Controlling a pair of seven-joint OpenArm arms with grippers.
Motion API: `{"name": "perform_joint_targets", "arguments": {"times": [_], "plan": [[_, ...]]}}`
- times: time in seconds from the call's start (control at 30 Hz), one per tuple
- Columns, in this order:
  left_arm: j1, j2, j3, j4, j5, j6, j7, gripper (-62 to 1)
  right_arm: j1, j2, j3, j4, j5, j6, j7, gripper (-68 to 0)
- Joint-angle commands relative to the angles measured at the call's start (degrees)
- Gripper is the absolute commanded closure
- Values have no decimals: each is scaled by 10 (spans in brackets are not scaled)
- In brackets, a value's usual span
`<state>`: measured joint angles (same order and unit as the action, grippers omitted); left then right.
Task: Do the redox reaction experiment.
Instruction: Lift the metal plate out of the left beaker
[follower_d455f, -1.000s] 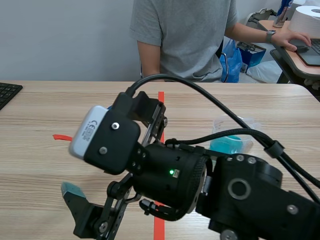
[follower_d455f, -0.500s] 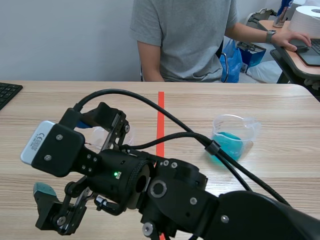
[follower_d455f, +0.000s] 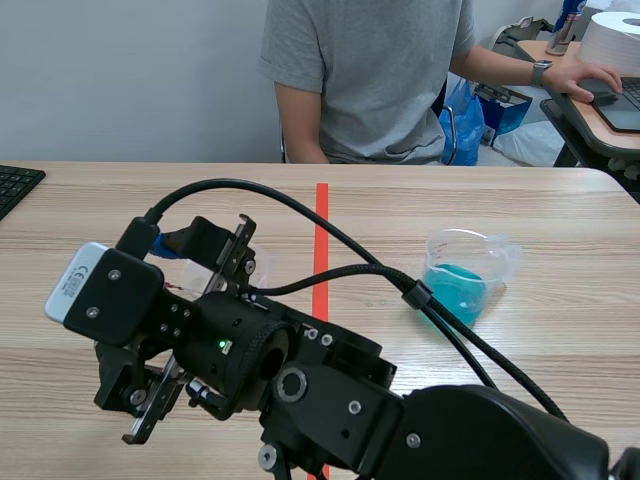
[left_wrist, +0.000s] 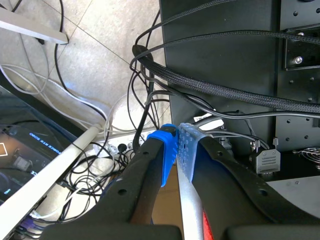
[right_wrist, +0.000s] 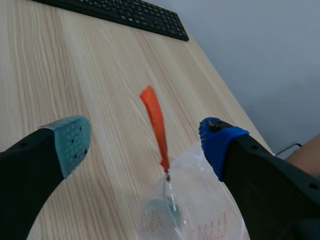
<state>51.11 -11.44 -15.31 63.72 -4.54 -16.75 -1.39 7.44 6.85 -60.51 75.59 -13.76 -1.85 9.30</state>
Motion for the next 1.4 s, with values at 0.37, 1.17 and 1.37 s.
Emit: {"name": "perform_joint_targets", "arguments": {"times": [0.37,1.17,1.37], "plan": [[9,0,-5,6,-3,-5,-8,-23,11,8,1,18,-33,-18,14,-228],[9,0,-5,6,-3,-5,-17,-23,11,45,2,117,-77,-16,-16,-13],[9,0,-5,6,-3,-5,-17,-23,11,47,2,129,-72,-16,-28,-13]]}}
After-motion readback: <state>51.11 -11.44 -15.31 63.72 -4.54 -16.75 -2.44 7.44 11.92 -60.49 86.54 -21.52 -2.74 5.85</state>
